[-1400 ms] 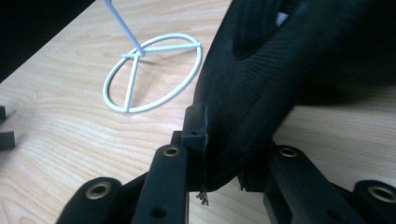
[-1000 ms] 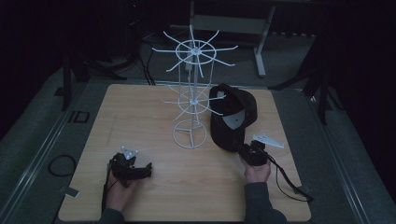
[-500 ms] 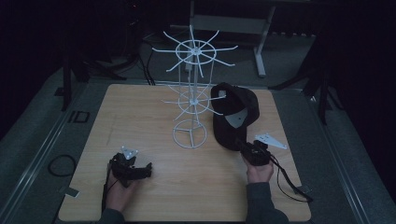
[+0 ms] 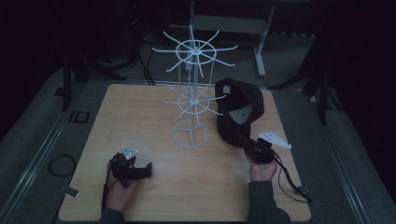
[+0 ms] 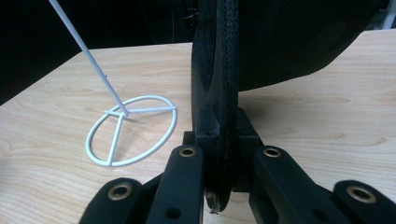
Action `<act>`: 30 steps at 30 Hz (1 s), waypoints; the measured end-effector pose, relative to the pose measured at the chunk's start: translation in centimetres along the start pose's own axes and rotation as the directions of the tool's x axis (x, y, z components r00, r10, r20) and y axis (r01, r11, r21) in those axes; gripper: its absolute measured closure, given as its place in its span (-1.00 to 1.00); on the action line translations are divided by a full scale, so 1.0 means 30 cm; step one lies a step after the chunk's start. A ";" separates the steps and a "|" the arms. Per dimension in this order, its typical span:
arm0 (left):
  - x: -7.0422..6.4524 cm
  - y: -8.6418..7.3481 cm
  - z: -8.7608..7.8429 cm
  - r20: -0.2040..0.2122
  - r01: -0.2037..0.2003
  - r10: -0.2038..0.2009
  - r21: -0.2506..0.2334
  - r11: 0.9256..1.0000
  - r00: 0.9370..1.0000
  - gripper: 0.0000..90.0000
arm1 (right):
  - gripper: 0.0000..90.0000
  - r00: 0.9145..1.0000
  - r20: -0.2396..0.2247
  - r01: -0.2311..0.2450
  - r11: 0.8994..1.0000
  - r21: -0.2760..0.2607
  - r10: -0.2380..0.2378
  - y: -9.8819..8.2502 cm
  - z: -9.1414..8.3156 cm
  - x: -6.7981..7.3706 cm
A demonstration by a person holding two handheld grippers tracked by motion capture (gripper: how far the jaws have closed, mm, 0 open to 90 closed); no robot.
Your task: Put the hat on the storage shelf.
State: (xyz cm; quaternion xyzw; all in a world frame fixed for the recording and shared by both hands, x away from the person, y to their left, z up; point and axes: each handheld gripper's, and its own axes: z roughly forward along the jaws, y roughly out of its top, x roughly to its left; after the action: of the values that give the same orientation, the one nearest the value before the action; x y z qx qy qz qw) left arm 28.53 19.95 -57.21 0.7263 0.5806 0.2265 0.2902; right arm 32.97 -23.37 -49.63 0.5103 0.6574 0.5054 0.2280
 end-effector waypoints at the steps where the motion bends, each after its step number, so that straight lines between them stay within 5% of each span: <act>1: 0.000 0.000 0.000 0.000 0.000 0.000 0.000 1.000 1.000 -1.00 | 0.90 1.000 0.002 0.002 1.000 -0.002 -0.002 0.002 -0.001 0.000; 30: -0.001 0.000 0.001 0.001 0.004 -0.004 -0.002 1.000 1.000 -1.00 | 0.90 0.998 0.027 0.064 0.997 -0.052 -0.063 0.073 -0.041 -0.008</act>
State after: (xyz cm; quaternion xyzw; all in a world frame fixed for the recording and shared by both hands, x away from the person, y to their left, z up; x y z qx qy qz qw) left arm 28.53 19.92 -57.23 0.7250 0.5817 0.2259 0.2916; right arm 33.01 -24.20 -47.24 0.4892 0.6569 0.5085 0.2657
